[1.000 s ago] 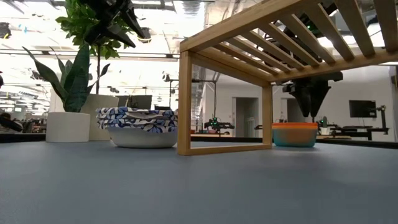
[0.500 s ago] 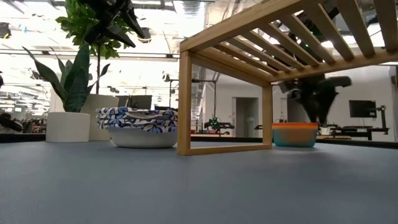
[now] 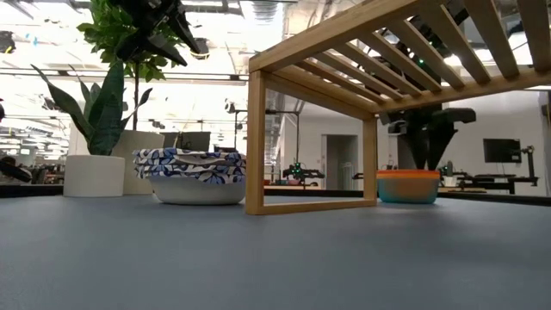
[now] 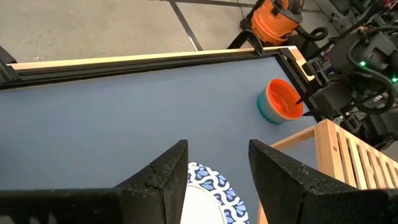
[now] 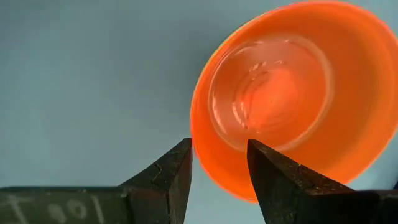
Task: Place and stack bowls onto a shelf
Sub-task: Stack the small red bowl on top of the small purple bowl on the shelf
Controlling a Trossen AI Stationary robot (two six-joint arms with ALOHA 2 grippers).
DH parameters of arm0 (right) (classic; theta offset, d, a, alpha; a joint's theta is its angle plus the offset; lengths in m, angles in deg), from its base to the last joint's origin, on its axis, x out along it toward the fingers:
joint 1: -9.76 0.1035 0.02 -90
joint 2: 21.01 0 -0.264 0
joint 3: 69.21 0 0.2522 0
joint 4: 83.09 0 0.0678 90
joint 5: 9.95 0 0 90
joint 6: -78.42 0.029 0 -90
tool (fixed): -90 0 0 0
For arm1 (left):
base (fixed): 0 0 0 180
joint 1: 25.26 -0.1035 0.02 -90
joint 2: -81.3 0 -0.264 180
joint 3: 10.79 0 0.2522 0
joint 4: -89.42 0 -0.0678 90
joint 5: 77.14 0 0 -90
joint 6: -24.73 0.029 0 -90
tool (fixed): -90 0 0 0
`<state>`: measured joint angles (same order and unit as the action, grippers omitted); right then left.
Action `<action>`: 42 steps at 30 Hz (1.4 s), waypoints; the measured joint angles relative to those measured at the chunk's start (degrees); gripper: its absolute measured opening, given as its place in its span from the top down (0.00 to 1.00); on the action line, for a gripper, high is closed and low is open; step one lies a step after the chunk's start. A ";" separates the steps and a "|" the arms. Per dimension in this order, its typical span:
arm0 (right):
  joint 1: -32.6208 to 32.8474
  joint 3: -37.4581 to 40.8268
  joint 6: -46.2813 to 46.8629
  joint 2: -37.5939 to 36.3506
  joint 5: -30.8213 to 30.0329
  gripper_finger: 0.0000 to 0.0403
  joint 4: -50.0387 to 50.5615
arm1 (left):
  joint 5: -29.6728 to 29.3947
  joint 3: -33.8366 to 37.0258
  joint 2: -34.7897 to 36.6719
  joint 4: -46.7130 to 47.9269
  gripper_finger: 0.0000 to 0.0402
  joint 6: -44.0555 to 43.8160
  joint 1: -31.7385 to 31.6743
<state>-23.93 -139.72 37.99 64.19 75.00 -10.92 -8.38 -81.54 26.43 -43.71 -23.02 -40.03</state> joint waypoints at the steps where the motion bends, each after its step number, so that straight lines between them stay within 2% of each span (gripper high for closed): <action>1: 0.00 -0.01 -0.28 0.15 0.30 0.55 -0.20 | 0.00 0.00 -0.01 0.00 0.62 -0.03 -0.01; 7: -0.09 0.02 -0.43 0.38 0.63 0.57 -0.65 | 0.03 0.00 0.00 0.00 0.62 -0.09 -0.01; 18: -0.09 0.02 -1.38 0.38 0.71 0.72 -0.87 | 0.01 0.00 0.00 0.00 0.62 -0.09 0.00; 25: -0.09 0.02 -1.58 0.38 0.69 0.96 -0.46 | -0.01 0.00 0.00 0.00 0.62 -0.09 -0.01; 33: -0.05 -0.29 1.92 -0.68 0.68 0.96 0.55 | -0.03 0.00 0.00 -0.01 0.62 -0.09 -0.01; 42: -0.17 -6.56 5.96 -6.29 0.87 0.96 3.69 | -0.05 0.00 -0.02 0.00 0.62 -0.09 -0.01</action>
<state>-24.10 -146.28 43.95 57.90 75.87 -7.23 -8.43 -81.54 26.41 -43.71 -23.11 -40.04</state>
